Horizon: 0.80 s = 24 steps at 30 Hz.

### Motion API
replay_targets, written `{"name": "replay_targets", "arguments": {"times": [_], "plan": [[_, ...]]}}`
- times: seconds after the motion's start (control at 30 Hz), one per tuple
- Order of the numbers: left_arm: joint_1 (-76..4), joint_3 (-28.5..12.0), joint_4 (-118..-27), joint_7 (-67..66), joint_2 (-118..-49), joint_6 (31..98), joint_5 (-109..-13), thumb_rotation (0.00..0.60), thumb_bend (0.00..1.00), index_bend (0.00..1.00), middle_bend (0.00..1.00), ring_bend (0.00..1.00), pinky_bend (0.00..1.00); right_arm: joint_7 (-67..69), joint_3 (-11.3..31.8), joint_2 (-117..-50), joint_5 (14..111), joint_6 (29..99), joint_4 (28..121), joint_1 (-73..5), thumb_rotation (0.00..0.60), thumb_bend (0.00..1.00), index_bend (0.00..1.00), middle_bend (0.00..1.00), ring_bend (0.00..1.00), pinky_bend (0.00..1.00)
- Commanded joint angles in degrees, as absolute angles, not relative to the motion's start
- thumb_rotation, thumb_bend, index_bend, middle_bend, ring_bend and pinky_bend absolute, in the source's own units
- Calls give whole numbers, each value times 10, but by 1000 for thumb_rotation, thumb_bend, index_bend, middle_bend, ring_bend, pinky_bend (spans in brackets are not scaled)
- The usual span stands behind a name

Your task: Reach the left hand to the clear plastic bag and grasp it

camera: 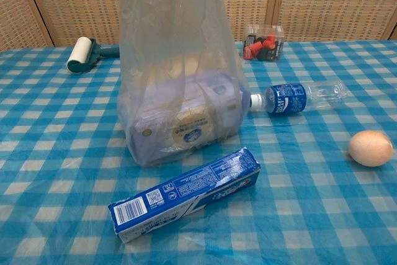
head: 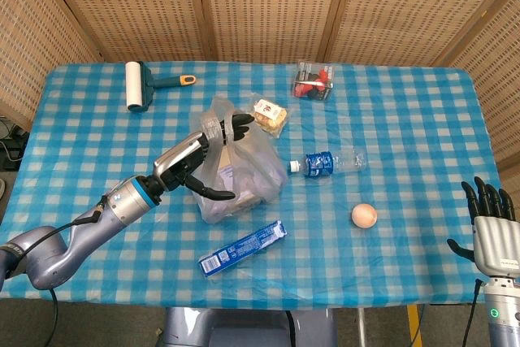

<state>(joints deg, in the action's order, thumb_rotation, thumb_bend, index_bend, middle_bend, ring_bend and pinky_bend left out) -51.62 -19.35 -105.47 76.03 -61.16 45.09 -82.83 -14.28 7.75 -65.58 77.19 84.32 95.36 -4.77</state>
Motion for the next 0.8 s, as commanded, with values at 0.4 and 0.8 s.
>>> {"name": "replay_targets", "arguments": {"times": [0.4, 0.8], "plan": [[-597, -245, -1011, 767, -701, 376, -724, 600, 0, 11, 0, 0, 0, -144, 79, -657, 762, 838, 950, -51, 600, 0, 0, 0, 0, 0], [-628, -283, -991, 704, -748, 358, -601, 600, 0, 766, 760, 634, 535, -155, 77, -663, 758, 833, 945, -55, 600, 0, 0, 0, 0, 0]]}}
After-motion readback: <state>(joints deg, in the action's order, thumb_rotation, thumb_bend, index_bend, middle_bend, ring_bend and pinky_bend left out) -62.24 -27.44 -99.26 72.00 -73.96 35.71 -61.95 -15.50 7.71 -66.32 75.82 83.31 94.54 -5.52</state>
